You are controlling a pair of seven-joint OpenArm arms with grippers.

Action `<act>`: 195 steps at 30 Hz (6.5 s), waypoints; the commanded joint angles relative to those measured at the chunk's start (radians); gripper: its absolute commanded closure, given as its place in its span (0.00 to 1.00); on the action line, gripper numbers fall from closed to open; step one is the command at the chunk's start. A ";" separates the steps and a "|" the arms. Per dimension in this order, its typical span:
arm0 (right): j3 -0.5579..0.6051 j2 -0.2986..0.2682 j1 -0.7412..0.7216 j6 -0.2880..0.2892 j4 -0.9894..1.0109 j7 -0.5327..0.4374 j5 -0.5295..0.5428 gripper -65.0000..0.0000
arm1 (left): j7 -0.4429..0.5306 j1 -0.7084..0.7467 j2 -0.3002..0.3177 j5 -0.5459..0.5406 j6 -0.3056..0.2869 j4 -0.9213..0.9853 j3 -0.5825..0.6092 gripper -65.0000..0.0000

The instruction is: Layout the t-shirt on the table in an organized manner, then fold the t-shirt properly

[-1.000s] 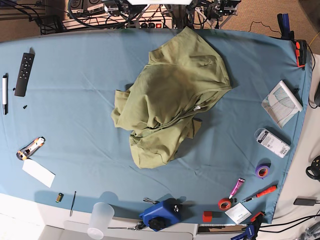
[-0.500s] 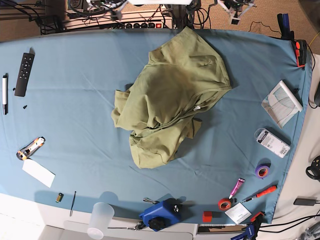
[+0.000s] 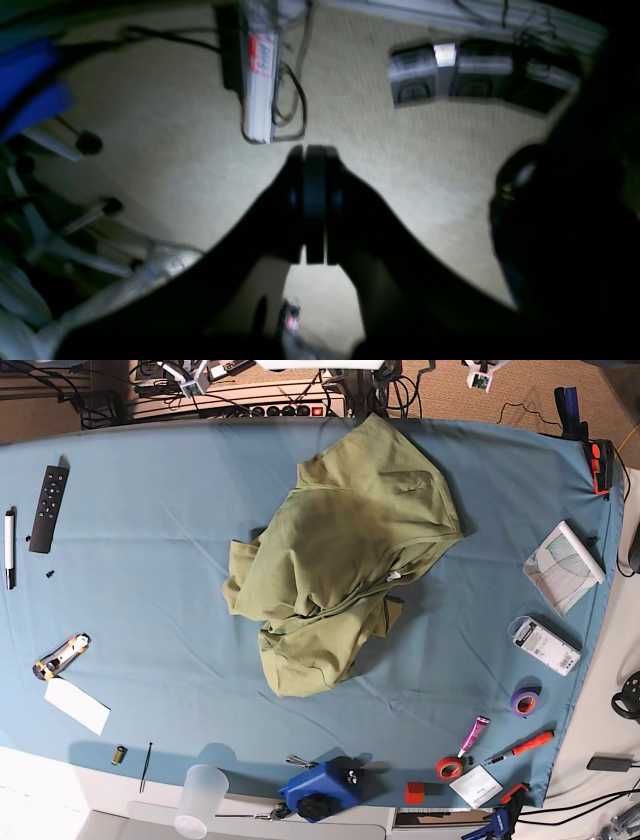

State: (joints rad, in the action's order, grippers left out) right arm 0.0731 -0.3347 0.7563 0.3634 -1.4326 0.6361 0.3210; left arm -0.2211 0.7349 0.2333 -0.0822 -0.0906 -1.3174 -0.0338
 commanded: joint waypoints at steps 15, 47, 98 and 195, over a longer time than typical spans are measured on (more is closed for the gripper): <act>-0.003 -0.012 0.248 -0.039 -0.623 0.172 -0.002 1.00 | -0.438 0.245 0.023 0.057 0.162 -0.666 -0.004 1.00; -0.003 0.002 0.057 -0.056 -0.924 0.206 -0.180 0.50 | -0.458 0.123 0.025 0.116 0.161 -1.039 -0.004 0.63; 0.287 0.209 -0.396 0.108 -0.502 0.166 0.064 1.00 | -0.458 0.110 0.025 0.105 0.161 -1.039 -0.003 0.63; -0.951 0.175 -0.488 0.152 -0.617 0.367 0.108 0.69 | -0.249 -0.608 0.094 0.051 -0.091 -0.583 0.618 0.48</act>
State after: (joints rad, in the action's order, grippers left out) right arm -0.8742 -0.1440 0.2718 0.5179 -2.0293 1.0214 0.4187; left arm -0.4965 0.1364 0.3328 -0.0330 -0.1829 -1.8835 0.5869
